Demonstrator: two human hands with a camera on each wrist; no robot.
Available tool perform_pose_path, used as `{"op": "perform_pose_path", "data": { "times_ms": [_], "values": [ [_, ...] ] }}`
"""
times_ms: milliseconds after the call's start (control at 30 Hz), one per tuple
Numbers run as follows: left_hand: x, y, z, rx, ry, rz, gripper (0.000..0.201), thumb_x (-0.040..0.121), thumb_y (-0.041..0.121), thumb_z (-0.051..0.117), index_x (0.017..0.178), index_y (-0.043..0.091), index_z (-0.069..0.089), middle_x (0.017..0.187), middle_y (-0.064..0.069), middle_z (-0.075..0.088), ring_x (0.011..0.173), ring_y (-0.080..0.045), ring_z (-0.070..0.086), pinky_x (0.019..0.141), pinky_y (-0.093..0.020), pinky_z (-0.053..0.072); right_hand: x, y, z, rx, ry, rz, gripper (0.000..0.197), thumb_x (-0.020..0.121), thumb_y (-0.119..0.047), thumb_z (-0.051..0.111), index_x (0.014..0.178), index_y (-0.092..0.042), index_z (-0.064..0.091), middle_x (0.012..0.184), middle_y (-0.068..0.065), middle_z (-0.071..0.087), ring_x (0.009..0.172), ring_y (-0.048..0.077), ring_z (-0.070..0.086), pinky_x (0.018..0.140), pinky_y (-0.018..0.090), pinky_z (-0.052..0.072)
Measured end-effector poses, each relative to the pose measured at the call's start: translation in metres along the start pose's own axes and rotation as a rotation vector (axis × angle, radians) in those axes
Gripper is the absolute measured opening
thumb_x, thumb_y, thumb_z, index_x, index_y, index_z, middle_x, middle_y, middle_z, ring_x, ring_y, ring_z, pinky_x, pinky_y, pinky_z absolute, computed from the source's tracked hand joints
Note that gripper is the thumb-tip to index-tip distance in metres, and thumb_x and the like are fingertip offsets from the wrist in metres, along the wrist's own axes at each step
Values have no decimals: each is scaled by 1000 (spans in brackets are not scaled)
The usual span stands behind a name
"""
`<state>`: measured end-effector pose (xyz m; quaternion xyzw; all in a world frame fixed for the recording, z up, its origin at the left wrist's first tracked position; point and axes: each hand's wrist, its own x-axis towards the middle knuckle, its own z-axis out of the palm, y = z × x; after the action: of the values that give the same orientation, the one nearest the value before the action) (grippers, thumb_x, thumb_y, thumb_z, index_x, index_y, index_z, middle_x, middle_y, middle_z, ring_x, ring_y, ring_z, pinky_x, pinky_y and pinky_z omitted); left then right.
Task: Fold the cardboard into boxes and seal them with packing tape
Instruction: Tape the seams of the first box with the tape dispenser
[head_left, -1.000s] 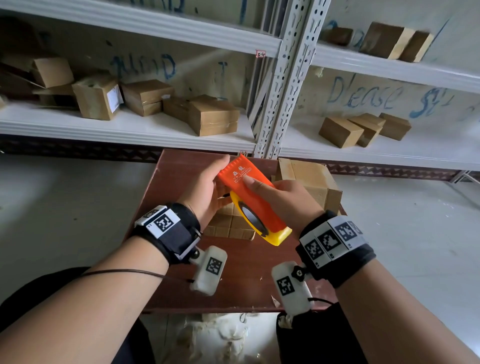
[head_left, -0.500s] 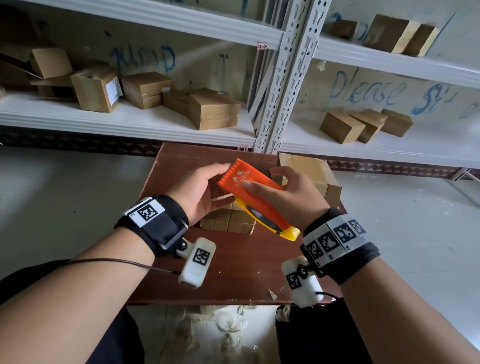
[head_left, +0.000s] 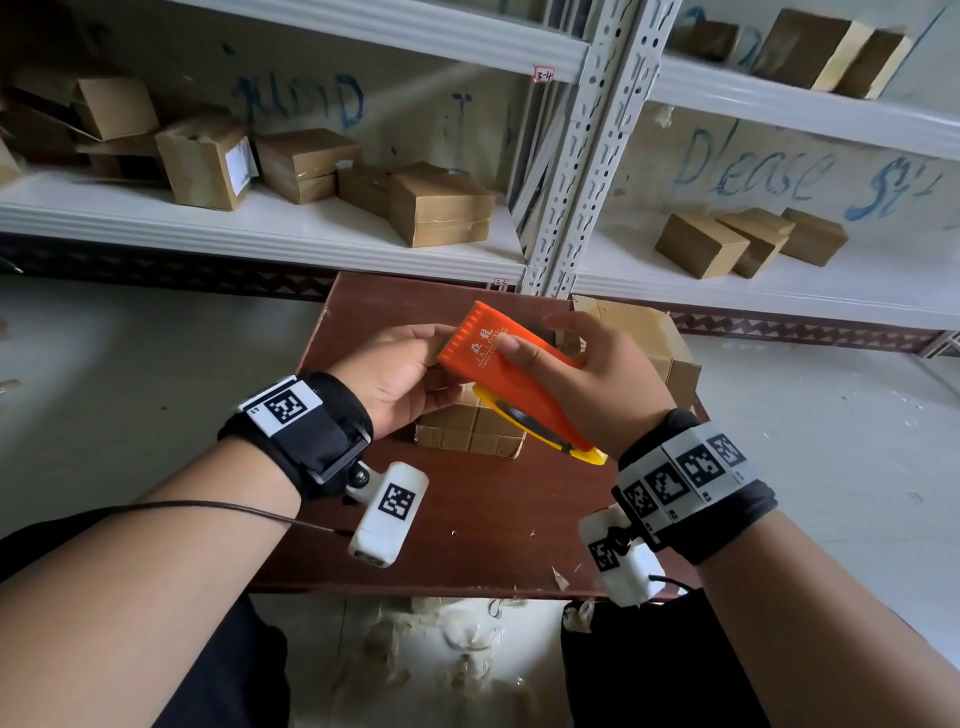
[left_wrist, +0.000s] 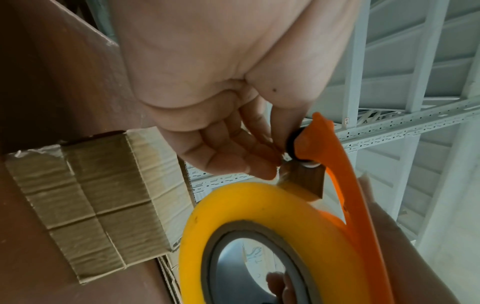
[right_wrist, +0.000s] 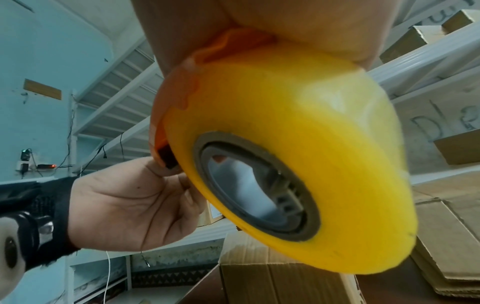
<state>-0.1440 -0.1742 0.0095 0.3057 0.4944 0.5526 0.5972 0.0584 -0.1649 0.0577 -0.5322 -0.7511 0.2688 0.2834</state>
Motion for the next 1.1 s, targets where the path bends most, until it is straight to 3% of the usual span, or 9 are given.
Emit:
{"op": "perform_pose_path", "data": {
  "times_ms": [67,167,300,400,533,767,900,1000,1100],
  "values": [
    [-2,1,-1,-9,9,0,18,100,0,57,91,13,67,71,-6,66,61,-15,63,58,-28,56,0,-2,0,-20,-9,-12,87,73,-83,64,140,-28,58,115,-8,67,85,-2,64,49,8,45],
    [-5,3,-1,1,44,7,15,97,-3,59,92,10,65,75,-10,66,64,-18,63,55,-27,58,-2,-3,1,-41,-29,-14,96,63,-90,63,135,-27,63,121,-9,68,97,7,67,62,15,47],
    [-6,6,-2,37,88,46,17,96,-2,62,87,12,63,69,-6,69,62,-16,64,55,-26,56,-2,-3,2,16,-79,10,92,55,-90,71,124,-29,68,110,-8,73,75,1,72,50,23,57],
    [-7,7,-6,73,90,48,13,98,-1,61,92,11,63,77,-7,71,68,-17,67,64,-30,57,-3,-6,0,5,-90,12,105,52,-84,73,141,-31,56,118,-8,63,78,-7,62,48,13,49],
    [-10,6,-6,72,72,50,7,98,5,63,93,9,64,79,-8,72,73,-18,67,72,-33,57,-8,-6,-2,27,-110,29,111,51,-79,75,148,-31,49,107,-10,60,75,-5,62,47,12,50],
    [-10,3,-7,72,88,53,6,98,4,62,95,7,65,80,-8,72,75,-19,68,77,-35,58,-10,-6,-3,42,-118,32,107,53,-77,78,146,-31,52,102,-18,59,76,-5,63,47,12,50],
    [-9,3,-9,83,95,48,8,99,1,60,97,7,65,82,-9,73,76,-19,69,75,-34,59,-9,-5,-3,27,-133,30,99,58,-75,78,142,-29,57,110,-11,63,69,-7,64,45,11,49],
    [-10,4,-8,87,101,46,8,99,1,60,97,7,65,81,-8,73,72,-17,69,69,-31,59,-8,-3,-4,4,-147,31,95,57,-80,76,136,-29,63,115,-8,68,77,-1,69,54,17,56],
    [-10,4,-7,80,101,45,3,97,5,64,98,7,65,81,-8,72,71,-16,69,68,-30,58,-8,-1,-4,-17,-148,29,88,55,-85,75,125,-32,69,107,-12,73,83,3,72,61,23,60]
  ]
}}
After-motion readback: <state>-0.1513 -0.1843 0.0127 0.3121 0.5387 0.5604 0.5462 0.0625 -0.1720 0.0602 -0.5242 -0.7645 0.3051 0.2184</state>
